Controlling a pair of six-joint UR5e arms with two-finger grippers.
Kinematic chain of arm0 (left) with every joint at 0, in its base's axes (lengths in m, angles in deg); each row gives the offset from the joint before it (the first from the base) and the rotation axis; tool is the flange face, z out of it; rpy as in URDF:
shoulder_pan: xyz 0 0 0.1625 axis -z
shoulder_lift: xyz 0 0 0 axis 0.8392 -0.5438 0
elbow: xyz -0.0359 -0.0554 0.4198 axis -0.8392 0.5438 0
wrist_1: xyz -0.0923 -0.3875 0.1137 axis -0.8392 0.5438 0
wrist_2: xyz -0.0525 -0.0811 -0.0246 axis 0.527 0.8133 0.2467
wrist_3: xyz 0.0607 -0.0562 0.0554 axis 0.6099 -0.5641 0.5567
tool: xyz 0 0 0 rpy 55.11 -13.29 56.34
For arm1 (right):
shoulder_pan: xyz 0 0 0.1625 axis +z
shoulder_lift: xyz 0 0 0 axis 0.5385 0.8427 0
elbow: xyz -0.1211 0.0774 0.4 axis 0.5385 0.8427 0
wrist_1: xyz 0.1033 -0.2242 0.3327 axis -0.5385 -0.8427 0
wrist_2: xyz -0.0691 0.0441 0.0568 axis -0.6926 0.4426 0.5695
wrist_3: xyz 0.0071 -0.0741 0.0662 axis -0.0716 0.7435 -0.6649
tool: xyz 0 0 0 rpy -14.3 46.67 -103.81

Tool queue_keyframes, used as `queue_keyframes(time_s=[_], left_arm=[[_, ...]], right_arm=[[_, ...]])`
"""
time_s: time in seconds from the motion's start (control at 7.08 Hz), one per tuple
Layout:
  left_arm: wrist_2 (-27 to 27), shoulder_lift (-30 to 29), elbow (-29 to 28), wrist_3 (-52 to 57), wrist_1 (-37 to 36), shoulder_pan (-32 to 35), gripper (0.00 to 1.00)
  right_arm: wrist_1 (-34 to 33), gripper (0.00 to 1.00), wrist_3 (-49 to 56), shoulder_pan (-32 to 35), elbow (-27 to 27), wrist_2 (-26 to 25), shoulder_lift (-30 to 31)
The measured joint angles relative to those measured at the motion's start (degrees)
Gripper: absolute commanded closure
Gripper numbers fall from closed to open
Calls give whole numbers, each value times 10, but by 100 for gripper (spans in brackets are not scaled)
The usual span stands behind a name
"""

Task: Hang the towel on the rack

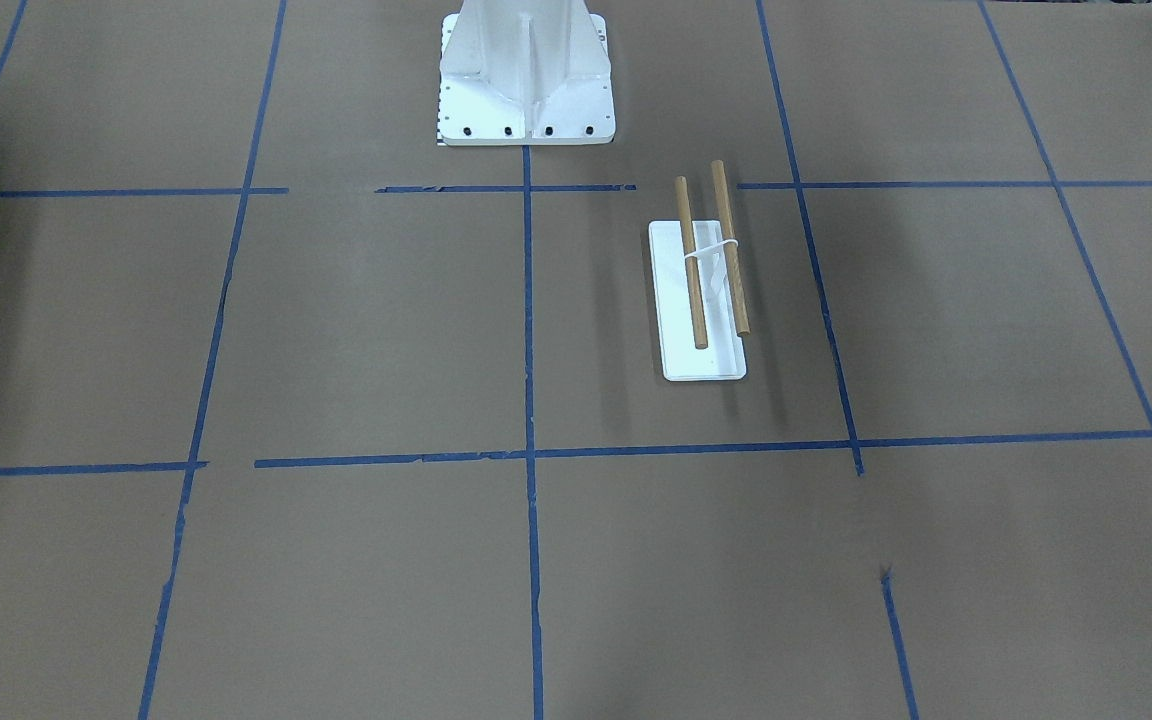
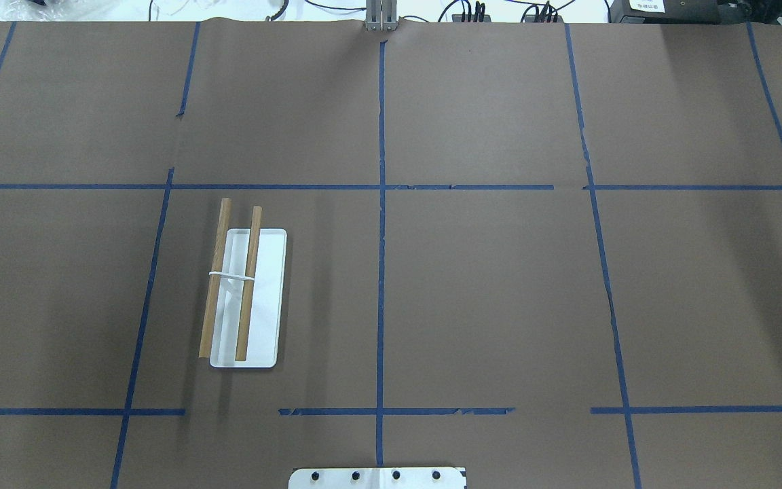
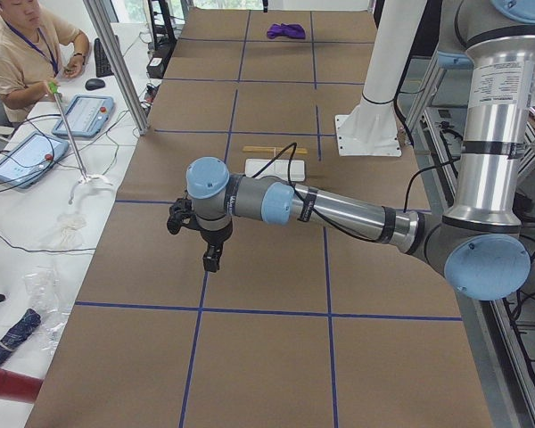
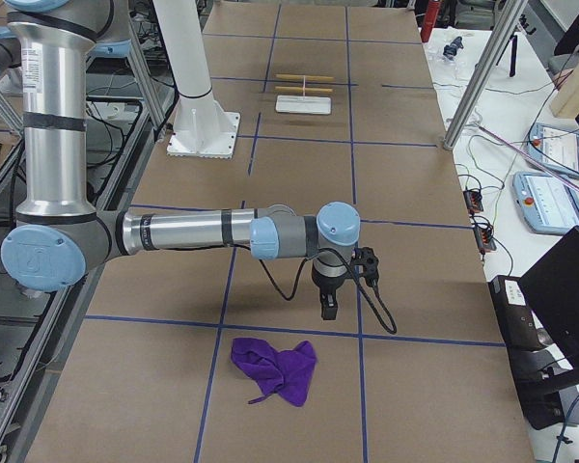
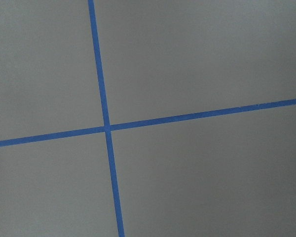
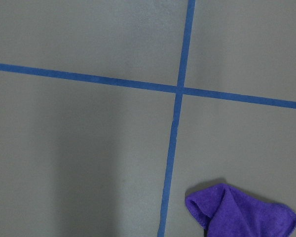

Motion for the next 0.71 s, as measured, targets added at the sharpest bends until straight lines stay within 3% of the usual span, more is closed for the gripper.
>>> queue_keyframes(time_s=[0.28, 0.71], left_arm=[[14, -1, 2, -1, 8, -5, 0], [19, 1, -9, 0, 60, -7, 0]], right_arm=[[2, 0, -1, -6, -1, 10, 1], [50, 1, -12, -7, -10, 88, 37]])
